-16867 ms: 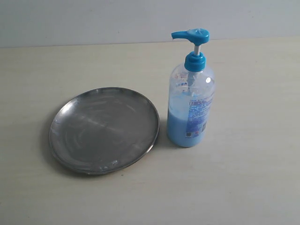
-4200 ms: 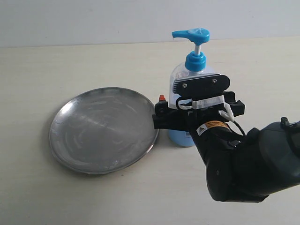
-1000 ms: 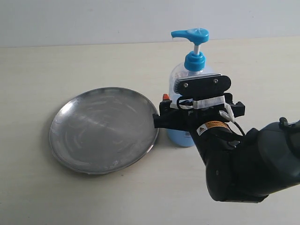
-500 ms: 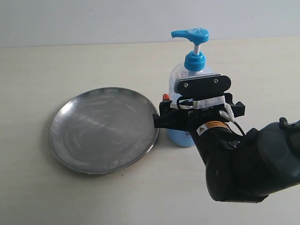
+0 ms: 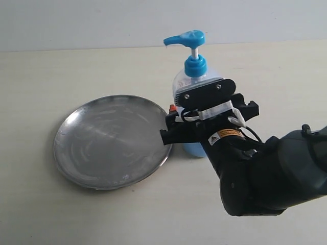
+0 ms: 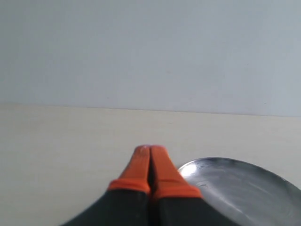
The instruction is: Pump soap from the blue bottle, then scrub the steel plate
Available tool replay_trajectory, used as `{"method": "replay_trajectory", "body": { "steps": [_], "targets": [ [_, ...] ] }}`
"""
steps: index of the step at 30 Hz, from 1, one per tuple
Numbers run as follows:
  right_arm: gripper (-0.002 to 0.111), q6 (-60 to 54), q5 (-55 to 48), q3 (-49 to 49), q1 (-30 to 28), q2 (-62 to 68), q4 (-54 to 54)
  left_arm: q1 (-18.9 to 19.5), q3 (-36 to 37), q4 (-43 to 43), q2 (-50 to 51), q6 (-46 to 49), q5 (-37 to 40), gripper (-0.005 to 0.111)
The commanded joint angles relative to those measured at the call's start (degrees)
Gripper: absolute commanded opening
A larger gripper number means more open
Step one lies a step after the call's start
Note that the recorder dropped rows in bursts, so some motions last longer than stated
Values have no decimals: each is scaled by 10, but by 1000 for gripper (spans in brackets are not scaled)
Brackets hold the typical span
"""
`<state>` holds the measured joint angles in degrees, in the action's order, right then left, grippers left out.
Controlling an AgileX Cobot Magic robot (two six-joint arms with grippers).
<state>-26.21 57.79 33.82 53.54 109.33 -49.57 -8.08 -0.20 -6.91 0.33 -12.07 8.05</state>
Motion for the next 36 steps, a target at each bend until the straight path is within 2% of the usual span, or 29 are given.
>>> {"method": "replay_trajectory", "body": {
  "steps": [1,15,22,28,36],
  "targets": [
    [0,-86,-37,40,-2,0,-6,1,2,9,-3,-8,5,0],
    [0,-176,-43,56,-2,0,-65,1,2,31,-3,-20,6,0],
    [0,-174,-71,56,-2,0,-64,1,2,32,-3,-20,7,0],
    [0,-173,-75,58,-2,0,-63,1,-30,32,1,-20,6,0],
    [0,-173,-82,58,-2,0,-63,1,-125,32,138,26,8,0]
  ]
}}
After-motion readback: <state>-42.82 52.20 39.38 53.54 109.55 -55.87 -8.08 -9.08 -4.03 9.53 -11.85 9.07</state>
